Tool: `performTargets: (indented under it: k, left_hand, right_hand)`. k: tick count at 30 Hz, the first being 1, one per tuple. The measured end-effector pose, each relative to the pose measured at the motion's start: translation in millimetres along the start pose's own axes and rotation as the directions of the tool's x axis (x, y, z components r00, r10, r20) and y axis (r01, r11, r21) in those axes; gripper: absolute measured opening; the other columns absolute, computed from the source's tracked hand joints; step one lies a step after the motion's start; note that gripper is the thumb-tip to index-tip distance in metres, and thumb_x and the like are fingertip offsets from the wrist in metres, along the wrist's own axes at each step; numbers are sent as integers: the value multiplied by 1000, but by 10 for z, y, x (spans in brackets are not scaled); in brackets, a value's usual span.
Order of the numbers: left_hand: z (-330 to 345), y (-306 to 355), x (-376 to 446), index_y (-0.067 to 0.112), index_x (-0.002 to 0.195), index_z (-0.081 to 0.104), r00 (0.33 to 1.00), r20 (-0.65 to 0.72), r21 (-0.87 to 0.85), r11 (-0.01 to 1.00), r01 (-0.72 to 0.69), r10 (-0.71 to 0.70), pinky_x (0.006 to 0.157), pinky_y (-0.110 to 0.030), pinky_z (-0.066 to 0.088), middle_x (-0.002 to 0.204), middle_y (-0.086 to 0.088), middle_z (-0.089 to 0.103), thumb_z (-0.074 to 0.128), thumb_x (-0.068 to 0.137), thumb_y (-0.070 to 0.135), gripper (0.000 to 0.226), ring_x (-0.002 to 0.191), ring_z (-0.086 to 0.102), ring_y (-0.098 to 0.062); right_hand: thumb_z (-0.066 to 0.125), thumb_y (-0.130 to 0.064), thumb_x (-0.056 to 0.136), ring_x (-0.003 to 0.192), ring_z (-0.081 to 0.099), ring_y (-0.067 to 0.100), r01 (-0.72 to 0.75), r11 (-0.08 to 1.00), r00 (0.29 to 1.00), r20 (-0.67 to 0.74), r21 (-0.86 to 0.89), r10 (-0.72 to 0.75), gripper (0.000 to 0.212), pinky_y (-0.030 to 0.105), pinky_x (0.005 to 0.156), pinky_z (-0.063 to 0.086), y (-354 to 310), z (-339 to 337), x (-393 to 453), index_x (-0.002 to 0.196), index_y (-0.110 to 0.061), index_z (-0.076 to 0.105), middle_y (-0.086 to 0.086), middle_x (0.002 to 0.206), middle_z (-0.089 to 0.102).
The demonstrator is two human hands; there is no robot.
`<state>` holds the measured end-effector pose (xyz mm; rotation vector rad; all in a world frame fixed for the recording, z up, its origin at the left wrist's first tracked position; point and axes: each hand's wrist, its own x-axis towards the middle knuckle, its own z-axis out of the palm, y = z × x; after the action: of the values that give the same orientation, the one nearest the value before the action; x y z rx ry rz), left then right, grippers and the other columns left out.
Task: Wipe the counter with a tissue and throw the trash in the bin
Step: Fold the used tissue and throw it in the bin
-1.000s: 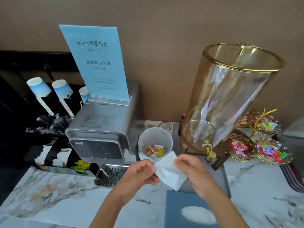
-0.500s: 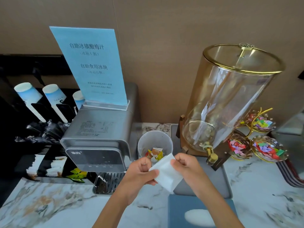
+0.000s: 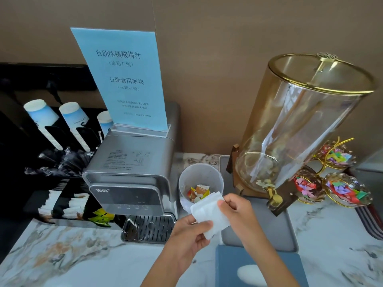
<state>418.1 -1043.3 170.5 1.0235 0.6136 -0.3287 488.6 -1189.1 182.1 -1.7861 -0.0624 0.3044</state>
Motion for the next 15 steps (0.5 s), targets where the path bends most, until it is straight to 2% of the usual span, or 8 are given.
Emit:
performTargets:
  k: [2, 3, 5, 6, 9, 13, 15]
  left_hand:
    - [-51, 8, -8, 5, 93, 78, 1000, -2, 17, 1000, -25, 25, 56, -25, 54, 87, -15, 76, 75, 81, 0, 13, 65, 69, -20]
    - [-67, 18, -24, 8, 81, 78, 999, -7, 19, 999, -36, 37, 56, -25, 54, 86, -15, 74, 75, 82, 2, 7, 65, 69, -20]
    - [-129, 2, 3, 15, 60, 74, 998, -30, 19, 998, -57, 57, 55, -24, 54, 80, -14, 71, 75, 84, 6, 25, 64, 68, -21]
    - [-152, -11, 13, 16, 58, 73, 997, -36, 15, 998, -64, 65, 55, -24, 54, 79, -13, 70, 75, 85, 7, 29, 64, 67, -20]
    - [-165, -11, 7, 15, 64, 76, 997, -47, -24, 998, -65, 63, 56, -24, 54, 79, -12, 71, 75, 86, 12, 22, 62, 66, -17]
    - [-207, -29, 38, 11, 73, 78, 994, -108, -89, 995, -37, 27, 56, -26, 55, 79, -17, 74, 76, 86, 18, 15, 61, 68, -19]
    - [-257, -56, 55, 6, 84, 75, 991, -136, -110, 994, -25, 10, 55, -27, 55, 79, -17, 75, 73, 89, 21, 16, 61, 68, -20]
  right_hand:
    - [60, -6, 92, 52, 37, 8, -27, 999, 1000, -11, 32, 27, 29, 15, 46, 32, 14, 9, -8, 65, -10, 52, -3, 56, 44]
    - [60, -7, 93, 54, 36, 11, -44, 998, 999, -12, 42, 45, 28, 18, 48, 32, 19, 16, -14, 66, -10, 51, 0, 59, 43]
    - [60, -10, 94, 58, 39, 15, -87, 995, 996, 13, 55, 87, 28, 25, 52, 34, 27, 31, -23, 67, -10, 51, 5, 62, 43]
    - [60, -11, 94, 58, 43, 15, -114, 991, 993, 39, 63, 111, 28, 27, 52, 37, 27, 39, -29, 68, -10, 51, 6, 63, 47]
    - [60, -10, 94, 59, 52, 15, -164, 985, 983, 98, 60, 157, 23, 25, 49, 44, 15, 61, -25, 72, -6, 55, 8, 66, 56]
    - [60, -7, 94, 59, 45, 20, -157, 986, 987, 52, 50, 155, 28, 23, 46, 39, -39, 80, 116, 78, 14, 50, 14, 68, 48]
    - [59, -7, 94, 59, 40, 21, -146, 989, 989, 26, 38, 145, 30, 24, 45, 36, -105, 85, 240, 76, 14, 48, 13, 68, 44]
